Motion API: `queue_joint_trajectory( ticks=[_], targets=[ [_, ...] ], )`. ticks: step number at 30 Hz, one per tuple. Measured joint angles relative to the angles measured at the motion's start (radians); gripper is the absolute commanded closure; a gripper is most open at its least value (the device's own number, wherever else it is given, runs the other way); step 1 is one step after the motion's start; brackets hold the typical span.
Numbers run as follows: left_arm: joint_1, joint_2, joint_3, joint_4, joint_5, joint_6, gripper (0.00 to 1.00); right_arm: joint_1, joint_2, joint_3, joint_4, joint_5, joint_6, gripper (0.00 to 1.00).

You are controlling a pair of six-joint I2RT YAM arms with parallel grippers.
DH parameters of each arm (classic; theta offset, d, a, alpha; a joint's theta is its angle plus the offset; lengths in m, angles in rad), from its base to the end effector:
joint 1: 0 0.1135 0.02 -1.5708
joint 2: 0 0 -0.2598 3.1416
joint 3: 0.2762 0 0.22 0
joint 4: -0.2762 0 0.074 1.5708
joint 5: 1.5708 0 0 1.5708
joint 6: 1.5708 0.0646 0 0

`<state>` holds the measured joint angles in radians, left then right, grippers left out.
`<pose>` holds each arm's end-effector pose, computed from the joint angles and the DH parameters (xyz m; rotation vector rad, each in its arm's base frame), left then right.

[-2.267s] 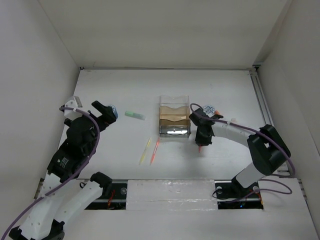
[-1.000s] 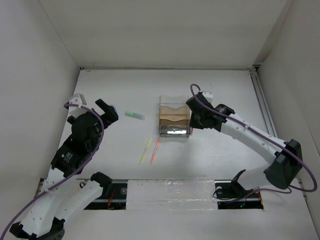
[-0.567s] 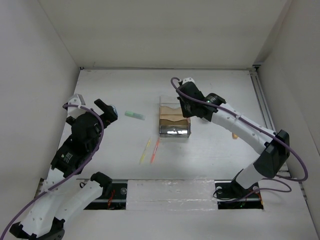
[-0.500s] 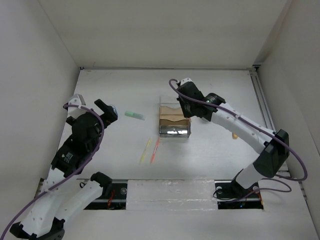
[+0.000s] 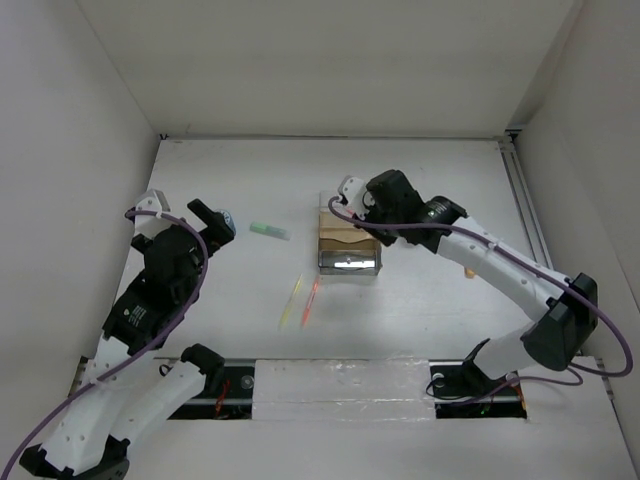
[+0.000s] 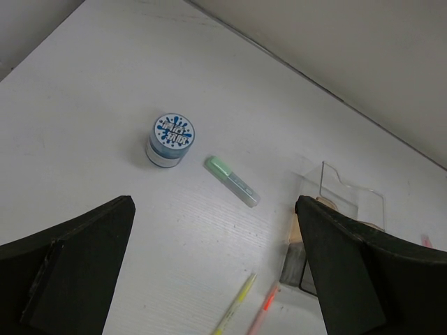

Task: Sort the stationery into containers
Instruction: Place the stationery into the container

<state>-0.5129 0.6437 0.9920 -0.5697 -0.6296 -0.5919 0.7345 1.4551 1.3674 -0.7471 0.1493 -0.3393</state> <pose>0.1178 -0.0227 0.3703 -0.5092 1.6799 -0.2422 0.2281 0.1930 0.3106 -1.1644 2.0911 0.0056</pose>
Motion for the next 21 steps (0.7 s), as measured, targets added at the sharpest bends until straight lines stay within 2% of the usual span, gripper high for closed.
queue_joint_trajectory(
  ticks=[8, 21],
  targets=[
    [0.0, -0.005, 0.0, -0.001, -0.01, -0.004, 0.0, 0.002, 0.026, -0.04, 0.022, -0.068, -0.193, 1.0],
    [0.0, -0.016, 0.0, -0.003, -0.022, -0.005, 0.0, 0.063, 0.137, -0.147, 0.154, -0.06, -0.28, 1.0]
  ],
)
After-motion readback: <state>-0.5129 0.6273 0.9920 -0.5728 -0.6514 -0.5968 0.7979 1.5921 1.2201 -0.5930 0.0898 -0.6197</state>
